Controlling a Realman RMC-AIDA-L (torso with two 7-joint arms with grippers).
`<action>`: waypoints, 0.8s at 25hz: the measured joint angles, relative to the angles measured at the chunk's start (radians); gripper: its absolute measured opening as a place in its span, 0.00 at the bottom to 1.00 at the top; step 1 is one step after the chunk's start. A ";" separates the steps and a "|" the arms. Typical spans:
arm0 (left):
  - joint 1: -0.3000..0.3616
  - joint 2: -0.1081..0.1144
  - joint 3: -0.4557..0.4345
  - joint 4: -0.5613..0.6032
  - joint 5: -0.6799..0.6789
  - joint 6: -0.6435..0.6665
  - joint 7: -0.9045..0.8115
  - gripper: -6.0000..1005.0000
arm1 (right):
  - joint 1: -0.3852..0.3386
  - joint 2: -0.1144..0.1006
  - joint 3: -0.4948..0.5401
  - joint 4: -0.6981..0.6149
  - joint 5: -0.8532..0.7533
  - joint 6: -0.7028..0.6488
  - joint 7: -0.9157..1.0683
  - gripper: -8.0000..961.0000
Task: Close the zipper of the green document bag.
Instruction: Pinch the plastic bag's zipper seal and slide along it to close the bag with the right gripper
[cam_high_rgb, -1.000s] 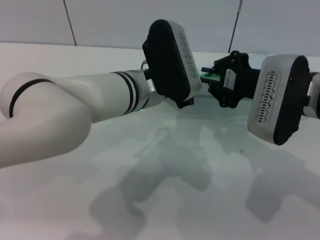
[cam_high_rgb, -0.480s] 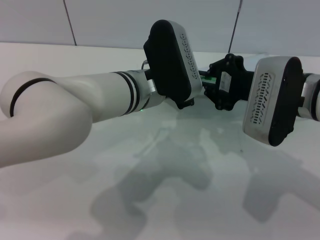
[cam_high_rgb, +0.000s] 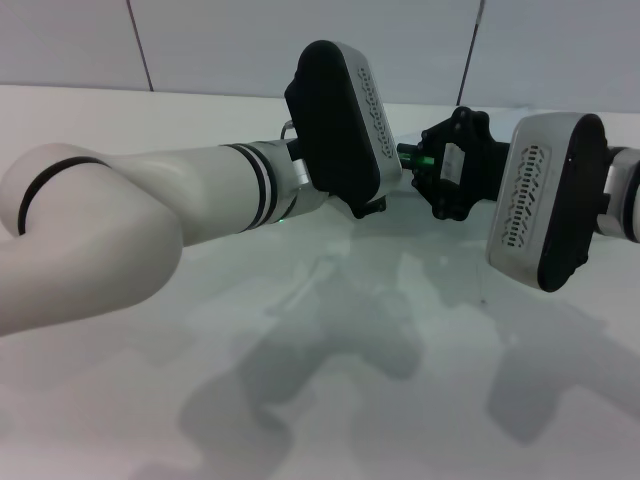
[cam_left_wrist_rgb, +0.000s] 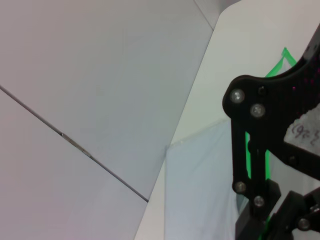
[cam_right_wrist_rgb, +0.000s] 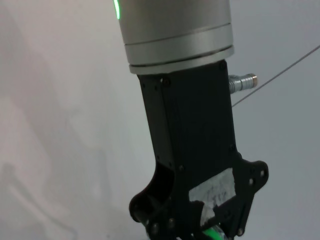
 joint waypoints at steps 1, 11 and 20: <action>0.000 0.000 0.000 0.000 0.000 0.000 0.000 0.06 | 0.000 0.000 0.001 0.000 0.000 0.000 0.000 0.09; 0.006 0.000 -0.010 0.000 0.002 0.000 0.003 0.06 | -0.005 0.002 0.013 0.012 -0.003 0.003 0.002 0.08; 0.021 0.000 -0.021 0.004 0.012 0.001 0.009 0.06 | -0.007 0.002 0.023 0.028 -0.002 0.042 0.003 0.07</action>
